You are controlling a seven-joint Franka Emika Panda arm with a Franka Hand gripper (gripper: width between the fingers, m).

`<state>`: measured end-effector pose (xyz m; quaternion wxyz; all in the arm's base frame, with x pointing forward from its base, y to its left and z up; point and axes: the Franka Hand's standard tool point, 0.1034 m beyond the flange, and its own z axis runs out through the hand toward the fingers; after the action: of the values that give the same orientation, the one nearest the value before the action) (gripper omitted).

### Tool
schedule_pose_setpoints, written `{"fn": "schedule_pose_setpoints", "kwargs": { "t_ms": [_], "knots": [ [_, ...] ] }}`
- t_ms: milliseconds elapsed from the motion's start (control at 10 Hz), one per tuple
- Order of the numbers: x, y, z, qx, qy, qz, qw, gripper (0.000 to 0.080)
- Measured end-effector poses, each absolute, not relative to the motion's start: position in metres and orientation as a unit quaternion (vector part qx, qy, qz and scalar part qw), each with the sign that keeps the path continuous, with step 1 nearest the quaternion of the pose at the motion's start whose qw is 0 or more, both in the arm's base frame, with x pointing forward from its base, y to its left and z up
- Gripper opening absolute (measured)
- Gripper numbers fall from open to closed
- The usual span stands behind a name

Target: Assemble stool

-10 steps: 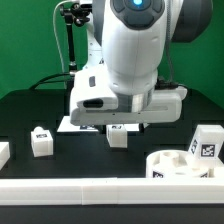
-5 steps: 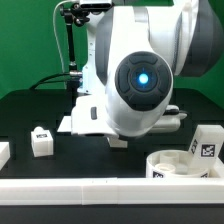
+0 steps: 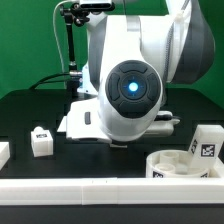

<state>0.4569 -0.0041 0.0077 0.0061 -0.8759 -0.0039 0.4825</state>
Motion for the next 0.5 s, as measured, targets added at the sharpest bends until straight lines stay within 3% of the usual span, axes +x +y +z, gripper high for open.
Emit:
{"fn": "schedule_pose_setpoints", "kwargs": {
  "t_ms": [200, 400, 500],
  "knots": [
    [0.4559, -0.0051, 0.0073, -0.875, -0.003, 0.483, 0.006, 0.0649],
    [0.456, -0.0039, 0.0072, -0.875, -0.004, 0.483, 0.006, 0.0375],
    [0.4561, -0.0032, 0.0073, -0.875, -0.004, 0.483, 0.006, 0.0375]
  ]
}}
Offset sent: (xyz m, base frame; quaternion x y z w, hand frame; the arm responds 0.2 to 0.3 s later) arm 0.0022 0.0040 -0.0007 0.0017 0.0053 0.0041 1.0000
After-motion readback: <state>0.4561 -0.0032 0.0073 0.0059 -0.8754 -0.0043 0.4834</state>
